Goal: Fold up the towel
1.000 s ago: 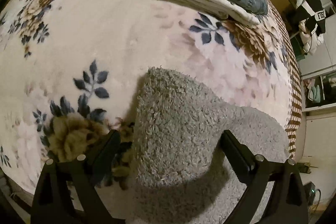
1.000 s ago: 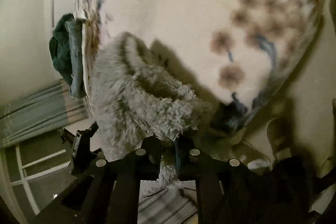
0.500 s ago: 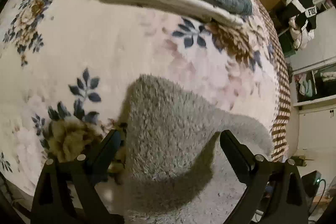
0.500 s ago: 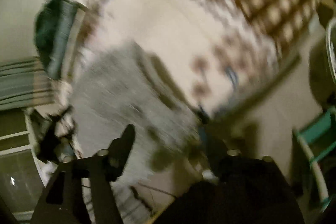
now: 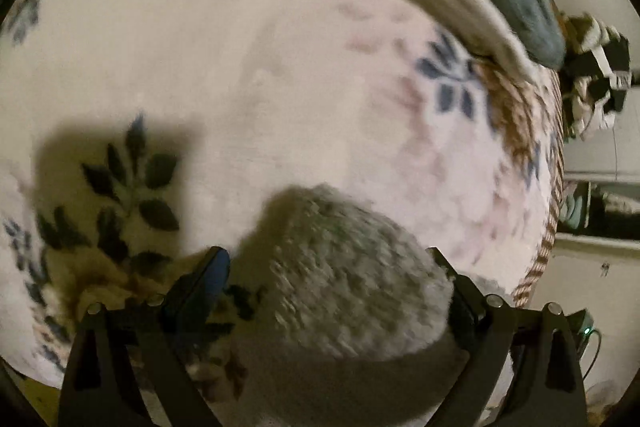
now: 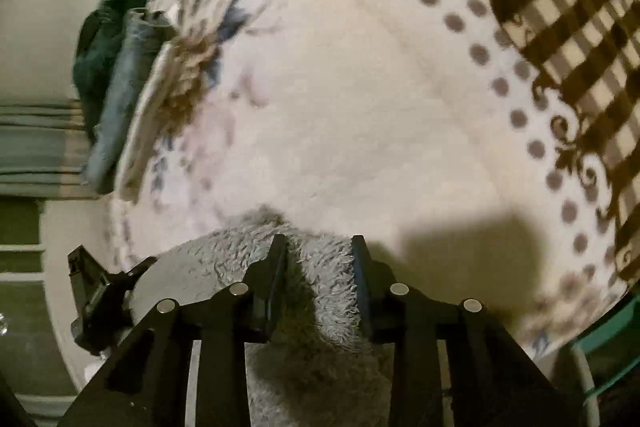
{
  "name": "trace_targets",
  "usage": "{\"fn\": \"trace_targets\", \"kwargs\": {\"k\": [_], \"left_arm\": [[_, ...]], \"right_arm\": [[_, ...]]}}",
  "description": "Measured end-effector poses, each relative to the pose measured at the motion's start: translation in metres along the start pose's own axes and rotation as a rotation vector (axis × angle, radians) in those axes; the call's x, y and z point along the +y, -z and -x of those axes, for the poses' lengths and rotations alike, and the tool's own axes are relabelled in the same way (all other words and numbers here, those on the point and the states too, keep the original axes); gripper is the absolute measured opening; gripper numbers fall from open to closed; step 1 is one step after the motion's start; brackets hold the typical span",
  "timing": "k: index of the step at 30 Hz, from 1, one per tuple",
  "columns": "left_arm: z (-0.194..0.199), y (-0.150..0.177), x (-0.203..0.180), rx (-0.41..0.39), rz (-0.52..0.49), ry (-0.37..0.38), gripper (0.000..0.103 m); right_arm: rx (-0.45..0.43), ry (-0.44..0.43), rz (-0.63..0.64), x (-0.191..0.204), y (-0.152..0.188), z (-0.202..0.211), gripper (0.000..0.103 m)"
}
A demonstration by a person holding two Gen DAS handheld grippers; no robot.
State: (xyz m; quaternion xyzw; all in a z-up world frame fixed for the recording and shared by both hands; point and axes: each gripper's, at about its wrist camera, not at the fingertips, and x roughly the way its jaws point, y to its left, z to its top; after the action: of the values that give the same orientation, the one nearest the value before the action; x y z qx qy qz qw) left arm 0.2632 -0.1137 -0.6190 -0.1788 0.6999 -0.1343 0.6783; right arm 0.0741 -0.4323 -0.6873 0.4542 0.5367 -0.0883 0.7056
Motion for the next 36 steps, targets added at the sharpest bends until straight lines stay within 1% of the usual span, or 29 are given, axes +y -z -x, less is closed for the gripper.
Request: {"fn": "trace_targets", "kwargs": {"k": [1, 4, 5, 6, 7, 8, 9, 10, 12, 13, 15, 16, 17, 18, 19, 21, 23, 25, 27, 28, 29, 30, 31, 32, 33, 34, 36], "left_arm": [[-0.002, -0.001, 0.004, 0.008, 0.014, 0.013, 0.098], [0.008, 0.003, 0.001, 0.000, -0.001, 0.033, 0.098], [0.013, 0.005, 0.002, -0.004, 0.000, 0.043, 0.098], [0.021, 0.008, 0.002, -0.010, 0.001, 0.063, 0.097], [0.031, 0.014, 0.002, -0.023, -0.001, 0.092, 0.097], [0.042, 0.021, 0.003, -0.039, -0.007, 0.115, 0.097], [0.050, 0.028, 0.003, -0.051, -0.015, 0.136, 0.097], [0.061, 0.039, 0.005, -0.065, -0.025, 0.164, 0.098], [0.075, 0.057, 0.009, -0.089, -0.029, 0.193, 0.098], [0.078, 0.067, 0.011, -0.088, -0.035, 0.212, 0.098], [0.074, 0.085, 0.016, -0.060, -0.037, 0.208, 0.098], [0.067, 0.096, 0.018, -0.040, -0.061, 0.196, 0.098], [0.060, 0.102, 0.019, -0.027, -0.079, 0.170, 0.098], [0.049, 0.109, 0.020, -0.007, -0.103, 0.125, 0.098], [0.041, 0.110, 0.017, 0.000, -0.110, 0.117, 0.098], [0.028, 0.113, 0.028, 0.005, -0.089, 0.127, 0.100], [0.023, 0.107, 0.036, 0.003, -0.063, 0.179, 0.100], [0.024, 0.103, 0.036, 0.001, -0.063, 0.202, 0.100], [0.026, 0.102, 0.032, -0.003, -0.073, 0.217, 0.098], [0.028, 0.101, 0.029, -0.009, -0.081, 0.238, 0.092], [0.034, 0.101, 0.025, -0.017, -0.092, 0.258, 0.080], [0.036, 0.100, 0.021, -0.016, -0.104, 0.259, 0.073], [0.039, 0.099, 0.017, -0.022, -0.120, 0.259, 0.063], [0.045, 0.098, 0.015, -0.033, -0.126, 0.268, 0.058], [0.047, 0.097, 0.013, -0.036, -0.123, 0.276, 0.056], [0.051, 0.097, 0.013, -0.036, -0.116, 0.285, 0.052], [0.059, 0.098, 0.010, -0.043, -0.108, 0.299, 0.050]], "right_arm": [[0.002, 0.002, -0.013, -0.003, 0.000, -0.002, 0.033], [-0.002, 0.000, -0.007, 0.001, -0.003, -0.001, 0.035], [0.004, -0.013, -0.006, 0.002, -0.001, 0.003, 0.045], [0.020, -0.023, -0.007, 0.002, 0.002, 0.007, 0.067], [0.030, -0.037, -0.005, -0.001, 0.008, 0.016, 0.079], [0.034, -0.061, 0.002, -0.002, 0.012, 0.020, 0.095], [0.039, -0.090, 0.016, -0.006, 0.018, 0.028, 0.099], [0.046, -0.106, 0.035, -0.011, 0.026, 0.036, 0.099], [0.067, -0.114, 0.078, -0.018, 0.039, 0.040, 0.101], [0.090, -0.112, 0.096, -0.022, 0.045, 0.037, 0.102], [0.161, -0.118, 0.105, -0.031, 0.053, 0.020, 0.102], [0.196, -0.132, 0.100, -0.036, 0.058, 0.011, 0.102], [0.233, -0.156, 0.093, -0.040, 0.061, 0.000, 0.102], [0.252, -0.170, 0.092, -0.042, 0.063, -0.007, 0.102], [0.259, -0.193, 0.099, -0.040, 0.064, -0.012, 0.102], [0.263, -0.237, 0.127, -0.033, 0.062, -0.018, 0.102], [0.276, -0.264, 0.139, -0.029, 0.059, -0.023, 0.102], [0.295, -0.273, 0.144, -0.026, 0.055, -0.030, 0.103], [0.310, -0.282, 0.144, -0.024, 0.052, -0.034, 0.103], [0.314, -0.301, 0.146, -0.023, 0.051, -0.036, 0.102], [0.311, -0.324, 0.155, -0.021, 0.050, -0.036, 0.094], [0.314, -0.337, 0.166, -0.018, 0.052, -0.036, 0.075], [0.326, -0.336, 0.184, -0.012, 0.054, -0.039, 0.067], [0.330, -0.333, 0.200, -0.006, 0.056, -0.041, 0.060], [0.323, -0.331, 0.206, -0.001, 0.057, -0.041, 0.054], [0.312, -0.332, 0.205, 0.002, 0.058, -0.039, 0.051], [0.285, -0.336, 0.199, 0.008, 0.058, -0.033, 0.044]]}}
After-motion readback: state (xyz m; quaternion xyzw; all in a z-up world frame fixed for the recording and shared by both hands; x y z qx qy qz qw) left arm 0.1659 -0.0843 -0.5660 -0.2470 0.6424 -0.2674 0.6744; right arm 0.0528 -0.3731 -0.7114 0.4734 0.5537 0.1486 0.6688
